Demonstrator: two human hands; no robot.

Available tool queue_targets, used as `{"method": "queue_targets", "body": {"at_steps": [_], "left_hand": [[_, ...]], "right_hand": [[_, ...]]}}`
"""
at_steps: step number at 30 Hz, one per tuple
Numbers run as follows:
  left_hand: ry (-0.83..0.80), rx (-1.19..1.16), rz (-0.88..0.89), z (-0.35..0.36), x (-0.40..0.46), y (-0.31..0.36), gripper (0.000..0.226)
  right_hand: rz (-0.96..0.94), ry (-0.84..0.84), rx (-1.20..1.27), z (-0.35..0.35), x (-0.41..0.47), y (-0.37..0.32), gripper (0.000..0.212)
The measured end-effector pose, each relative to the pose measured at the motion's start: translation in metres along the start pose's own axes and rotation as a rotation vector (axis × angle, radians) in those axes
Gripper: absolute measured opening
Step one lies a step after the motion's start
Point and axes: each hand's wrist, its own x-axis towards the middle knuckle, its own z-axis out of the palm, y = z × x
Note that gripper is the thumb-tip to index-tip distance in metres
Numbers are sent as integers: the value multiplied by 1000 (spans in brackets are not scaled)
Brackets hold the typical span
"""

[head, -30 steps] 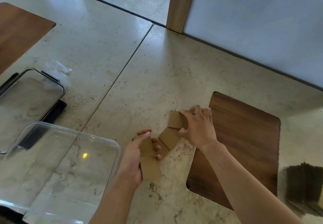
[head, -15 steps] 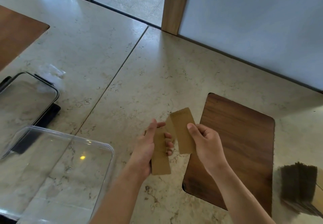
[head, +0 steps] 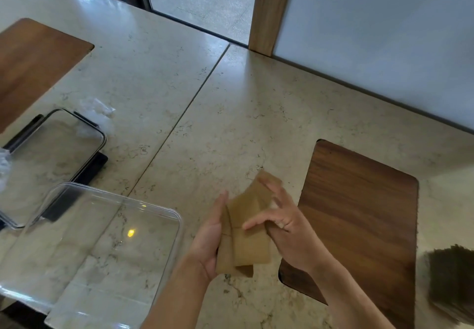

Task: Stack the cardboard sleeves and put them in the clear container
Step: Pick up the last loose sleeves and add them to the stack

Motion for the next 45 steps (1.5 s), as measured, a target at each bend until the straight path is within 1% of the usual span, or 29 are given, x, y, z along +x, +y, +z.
{"method": "queue_targets", "body": {"at_steps": [1, 3, 4, 5, 6, 7, 8, 9, 11, 12, 14, 15, 17, 20, 22, 24, 26, 28, 29, 30, 32, 33, 35, 36, 37, 39, 42, 44, 45], "left_hand": [[0, -9, -5, 0, 1, -2, 50], [42, -30, 15, -3, 2, -9, 43], [47, -70, 38, -5, 3, -12, 44], [34, -131, 61, -8, 4, -15, 43], [25, -201, 86, -10, 4, -16, 43], [30, -265, 120, -13, 3, -17, 44], [56, -286, 161, -15, 2, -17, 47], [94, -279, 205, -18, 2, -18, 49], [152, -228, 273, -22, 1, -18, 47], [179, -217, 293, -23, -1, -17, 40], [230, -241, 306, -24, -1, -14, 25], [264, -245, 304, -23, -1, -12, 23], [320, -234, 305, -22, -2, -10, 25], [332, -152, 336, -22, -4, -9, 33], [336, -48, 349, -22, -6, -10, 49], [272, 113, 298, -22, -8, -15, 63], [129, 231, 208, -19, -11, -22, 55], [119, 199, 179, -19, -15, -30, 44], [154, 152, 182, -21, -16, -33, 40], [183, 86, 189, -24, -18, -36, 36], [220, -36, 217, -33, -23, -40, 40], [224, -59, 231, -36, -25, -42, 42], [237, -62, 238, -38, -32, -44, 44], [250, -60, 236, -37, -35, -44, 44], [270, -56, 237, -36, -37, -45, 43], [321, -44, 254, -34, -39, -44, 43], [382, -33, 266, -32, -39, -41, 57], [377, -16, 263, -27, -38, -39, 70], [359, 8, 250, -24, -37, -40, 76]], "right_hand": [[29, -88, -10, 1, -1, 3, 51], [75, -155, 142, 6, -4, 5, 51], [114, -74, 231, 8, -2, 4, 52], [152, 101, 267, 8, -1, 6, 55], [189, 306, 209, 7, 2, 9, 56], [237, 478, 51, 6, 9, 12, 49], [297, 582, -103, 3, 16, 13, 31], [402, 544, -230, 2, 23, 14, 20], [542, 340, -480, 2, 39, 19, 78], [564, 273, -582, 4, 46, 19, 98], [551, 245, -678, 6, 55, 18, 107], [537, 264, -672, 2, 57, 21, 101], [517, 337, -532, -8, 57, 22, 76], [517, 490, 16, -24, 48, 19, 44], [451, 446, 326, -30, 35, 13, 41], [384, 255, 314, -20, 20, 6, 39], [356, 19, 211, 5, 5, 6, 26], [361, -91, 182, 29, -1, 11, 20], [357, -66, 165, 36, -2, 15, 24], [363, 27, 127, 38, -2, 17, 26], [419, 298, -84, 41, 0, 20, 19], [435, 322, -277, 44, 1, 19, 40], [472, 224, -641, 58, 5, 17, 90], [480, 208, -726, 63, 7, 17, 102], [487, 227, -733, 65, 10, 16, 103], [471, 337, -561, 53, 16, 15, 81], [449, 465, -13, 22, 13, 9, 40], [366, 499, 295, 3, 0, 4, 33], [323, 435, 401, -4, -9, -2, 36]]}}
